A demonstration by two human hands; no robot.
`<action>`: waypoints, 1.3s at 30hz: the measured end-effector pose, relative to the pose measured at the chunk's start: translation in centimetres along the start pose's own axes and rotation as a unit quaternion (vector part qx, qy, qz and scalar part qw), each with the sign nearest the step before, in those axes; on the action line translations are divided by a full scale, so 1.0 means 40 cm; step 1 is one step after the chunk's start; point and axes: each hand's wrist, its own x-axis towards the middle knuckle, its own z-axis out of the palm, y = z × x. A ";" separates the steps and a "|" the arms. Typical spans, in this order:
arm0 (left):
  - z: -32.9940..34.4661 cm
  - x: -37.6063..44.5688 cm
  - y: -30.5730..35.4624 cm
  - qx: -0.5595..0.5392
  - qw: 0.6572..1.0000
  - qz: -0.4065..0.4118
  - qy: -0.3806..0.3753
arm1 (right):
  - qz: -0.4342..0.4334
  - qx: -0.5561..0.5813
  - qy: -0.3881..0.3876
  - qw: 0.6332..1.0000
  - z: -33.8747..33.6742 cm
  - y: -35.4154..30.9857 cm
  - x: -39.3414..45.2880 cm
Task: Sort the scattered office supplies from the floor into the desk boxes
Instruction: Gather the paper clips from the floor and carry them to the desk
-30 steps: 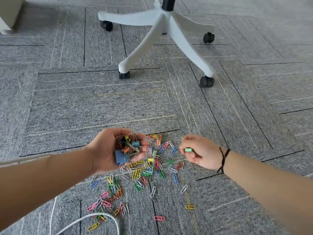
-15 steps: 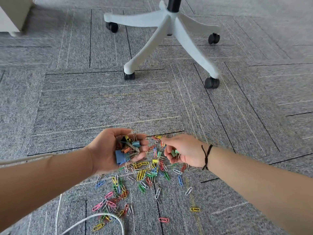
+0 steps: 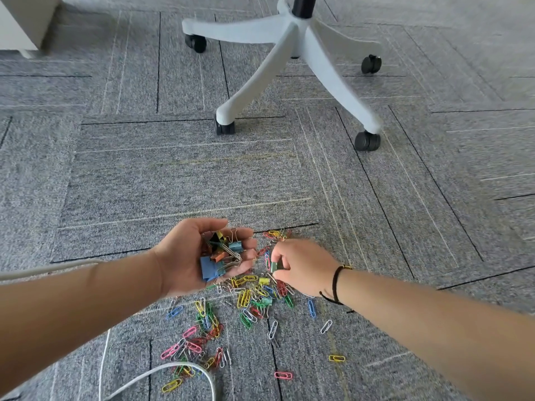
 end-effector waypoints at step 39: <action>0.101 -0.258 0.041 -0.257 0.960 0.106 -0.010 | 0.252 0.911 0.064 0.321 -0.309 -0.263 -0.122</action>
